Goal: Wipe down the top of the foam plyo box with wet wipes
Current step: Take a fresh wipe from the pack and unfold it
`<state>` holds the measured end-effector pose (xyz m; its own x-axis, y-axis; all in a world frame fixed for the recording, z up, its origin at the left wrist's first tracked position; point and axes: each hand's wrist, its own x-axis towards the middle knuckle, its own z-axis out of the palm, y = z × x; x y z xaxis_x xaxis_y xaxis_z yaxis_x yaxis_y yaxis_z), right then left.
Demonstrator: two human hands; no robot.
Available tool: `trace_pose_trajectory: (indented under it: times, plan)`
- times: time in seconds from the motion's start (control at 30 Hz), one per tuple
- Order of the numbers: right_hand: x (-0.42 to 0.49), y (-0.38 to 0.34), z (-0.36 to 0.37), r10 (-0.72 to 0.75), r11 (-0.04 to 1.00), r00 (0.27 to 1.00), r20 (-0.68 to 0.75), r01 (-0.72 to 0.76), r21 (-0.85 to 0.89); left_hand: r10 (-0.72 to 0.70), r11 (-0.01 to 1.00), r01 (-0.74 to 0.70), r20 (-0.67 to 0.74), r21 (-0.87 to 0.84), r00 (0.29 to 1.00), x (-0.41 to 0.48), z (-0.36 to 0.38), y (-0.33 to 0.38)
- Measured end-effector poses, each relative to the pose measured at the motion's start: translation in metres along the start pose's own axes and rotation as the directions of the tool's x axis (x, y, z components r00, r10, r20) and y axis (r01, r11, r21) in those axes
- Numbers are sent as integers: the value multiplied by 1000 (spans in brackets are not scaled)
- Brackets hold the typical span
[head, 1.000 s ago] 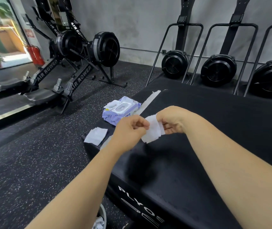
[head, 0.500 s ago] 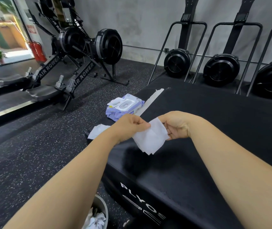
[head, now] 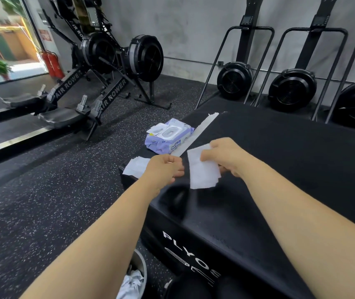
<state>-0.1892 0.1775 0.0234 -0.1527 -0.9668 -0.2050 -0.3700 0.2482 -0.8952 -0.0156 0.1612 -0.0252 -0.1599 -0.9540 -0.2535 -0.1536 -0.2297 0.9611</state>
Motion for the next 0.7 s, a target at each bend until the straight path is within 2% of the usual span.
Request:
trace_pose_trajectory:
  times: [0.03, 0.07, 0.13, 0.23, 0.3, 0.43, 0.7]
  plan:
    - [-1, -1, 3, -105, 979, 993, -58, 93, -183, -17, 1000, 16, -32, -18, 999, 0, -2, 0]
    - [-4, -2, 8, -205, 908, 974, -94, 153, -390, -42, 999, 39, -60, -38, 997, 0, -4, 1]
    - [-12, -3, 23, -347, 692, 934, -84, 194, -696, -102, 993, 96, -108, -62, 989, -2, -9, 0]
    - [-21, 12, 53, -434, 445, 898, 68, 280, -851, -164, 986, 158, -147, -54, 975, -8, -18, -3]
    - [-24, 25, 72, -405, 369, 901, 152, 313, -875, -181, 983, 175, -162, -50, 970, -12, -25, -8]
    - [-28, 43, 96, -334, 397, 925, 181, 312, -863, -195, 981, 196, -187, -16, 963, -20, -40, -19]
    - [-43, 54, 113, -319, 617, 948, 4, 211, -758, -145, 982, 167, -214, 87, 966, -26, -51, -39]
